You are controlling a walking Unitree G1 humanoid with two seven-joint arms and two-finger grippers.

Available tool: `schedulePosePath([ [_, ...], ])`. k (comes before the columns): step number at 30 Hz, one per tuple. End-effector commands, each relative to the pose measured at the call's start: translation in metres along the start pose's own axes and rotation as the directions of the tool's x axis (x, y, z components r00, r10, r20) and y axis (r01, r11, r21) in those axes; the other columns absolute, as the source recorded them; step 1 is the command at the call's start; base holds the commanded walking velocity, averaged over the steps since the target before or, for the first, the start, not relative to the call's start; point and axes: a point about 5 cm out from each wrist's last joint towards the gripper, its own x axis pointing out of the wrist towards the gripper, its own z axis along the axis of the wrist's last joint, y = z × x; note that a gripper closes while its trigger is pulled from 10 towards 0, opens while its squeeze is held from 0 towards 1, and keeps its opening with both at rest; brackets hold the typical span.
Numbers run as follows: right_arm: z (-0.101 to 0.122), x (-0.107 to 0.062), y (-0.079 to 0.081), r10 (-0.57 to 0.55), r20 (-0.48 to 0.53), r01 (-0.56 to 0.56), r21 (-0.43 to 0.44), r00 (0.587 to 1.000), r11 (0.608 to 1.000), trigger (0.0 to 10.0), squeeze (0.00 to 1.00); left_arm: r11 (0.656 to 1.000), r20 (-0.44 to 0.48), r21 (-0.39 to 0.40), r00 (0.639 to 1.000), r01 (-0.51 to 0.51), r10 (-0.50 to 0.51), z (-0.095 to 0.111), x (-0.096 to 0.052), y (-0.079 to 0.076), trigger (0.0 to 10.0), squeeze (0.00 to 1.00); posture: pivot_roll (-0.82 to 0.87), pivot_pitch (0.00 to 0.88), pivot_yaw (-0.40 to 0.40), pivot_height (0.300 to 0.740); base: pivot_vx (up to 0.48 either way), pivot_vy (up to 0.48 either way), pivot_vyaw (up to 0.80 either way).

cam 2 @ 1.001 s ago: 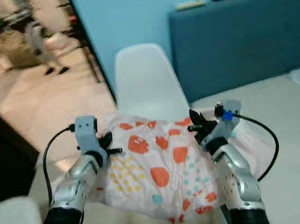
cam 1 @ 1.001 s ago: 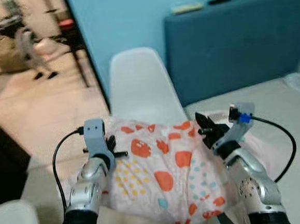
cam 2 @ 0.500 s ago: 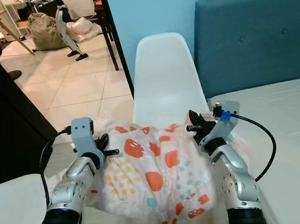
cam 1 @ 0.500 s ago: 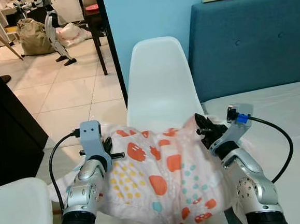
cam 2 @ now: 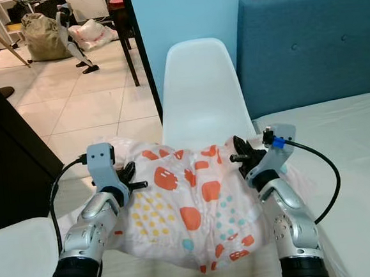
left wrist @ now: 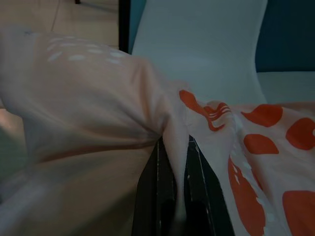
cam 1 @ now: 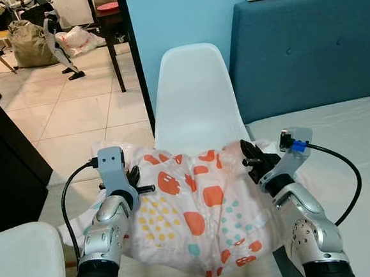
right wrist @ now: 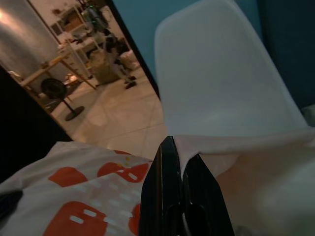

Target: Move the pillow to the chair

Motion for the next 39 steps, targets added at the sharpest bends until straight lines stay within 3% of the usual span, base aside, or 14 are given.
schedulePosePath([
  [1,0.0033,0.0042,0.0040,0.012,0.001,-0.012,-0.004,1.000,1.000,10.0,0.00,0.999,0.057,0.012,0.998,0.038,-0.038,0.0124,0.0033,-0.0066,10.0,0.00,-0.15,0.076,0.063,0.740,0.304,0.000,0.00],
  [39,0.0060,0.0056,0.0049,0.005,0.006,-0.005,0.007,1.000,1.000,10.0,0.00,0.997,0.065,0.016,0.995,0.071,-0.072,0.0110,0.0044,-0.0149,10.0,0.00,-0.16,0.068,0.064,0.740,0.334,0.000,0.00],
])
